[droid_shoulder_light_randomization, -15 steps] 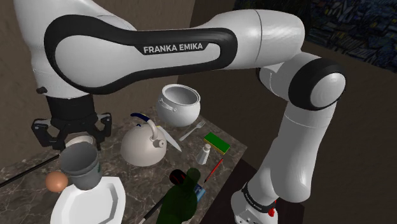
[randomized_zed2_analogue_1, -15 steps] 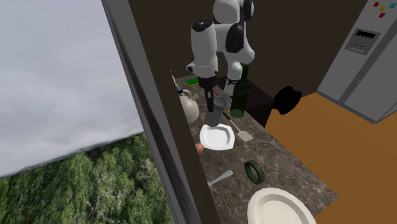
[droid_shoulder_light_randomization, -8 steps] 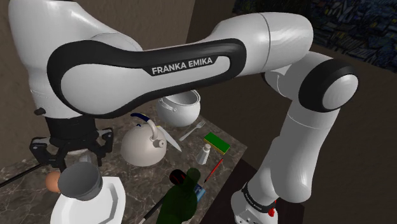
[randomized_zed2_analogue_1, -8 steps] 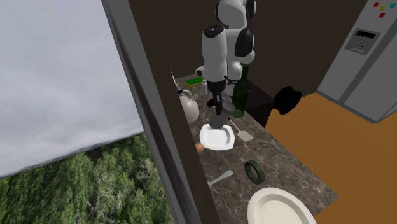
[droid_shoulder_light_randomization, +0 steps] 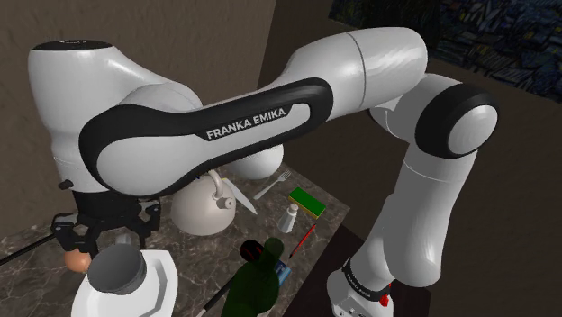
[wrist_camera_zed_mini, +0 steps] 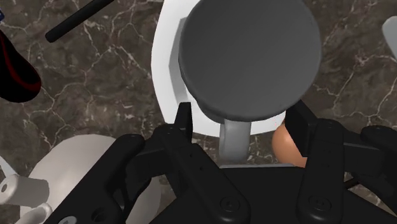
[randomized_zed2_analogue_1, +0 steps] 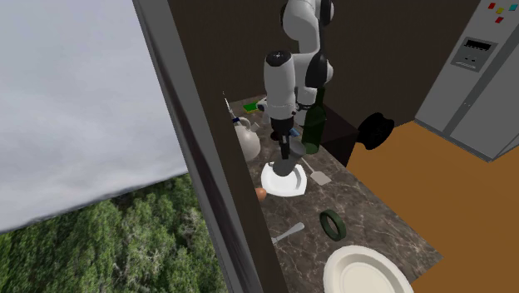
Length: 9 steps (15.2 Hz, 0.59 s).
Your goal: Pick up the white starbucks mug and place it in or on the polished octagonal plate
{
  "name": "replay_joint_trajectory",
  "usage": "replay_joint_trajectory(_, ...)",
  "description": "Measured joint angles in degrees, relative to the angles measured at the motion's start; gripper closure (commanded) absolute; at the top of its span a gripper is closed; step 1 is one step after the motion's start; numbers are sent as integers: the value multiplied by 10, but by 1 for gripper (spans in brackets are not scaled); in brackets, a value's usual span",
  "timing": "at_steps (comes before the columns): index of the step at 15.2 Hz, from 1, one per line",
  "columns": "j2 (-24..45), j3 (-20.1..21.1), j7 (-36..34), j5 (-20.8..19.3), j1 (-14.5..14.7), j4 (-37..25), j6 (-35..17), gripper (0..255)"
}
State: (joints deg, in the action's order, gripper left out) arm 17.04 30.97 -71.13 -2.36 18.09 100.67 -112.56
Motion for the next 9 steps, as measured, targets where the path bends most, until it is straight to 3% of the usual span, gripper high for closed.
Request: replay_joint_trajectory(9, 20, -5, -2, -12, 2, 34, -55, 255)
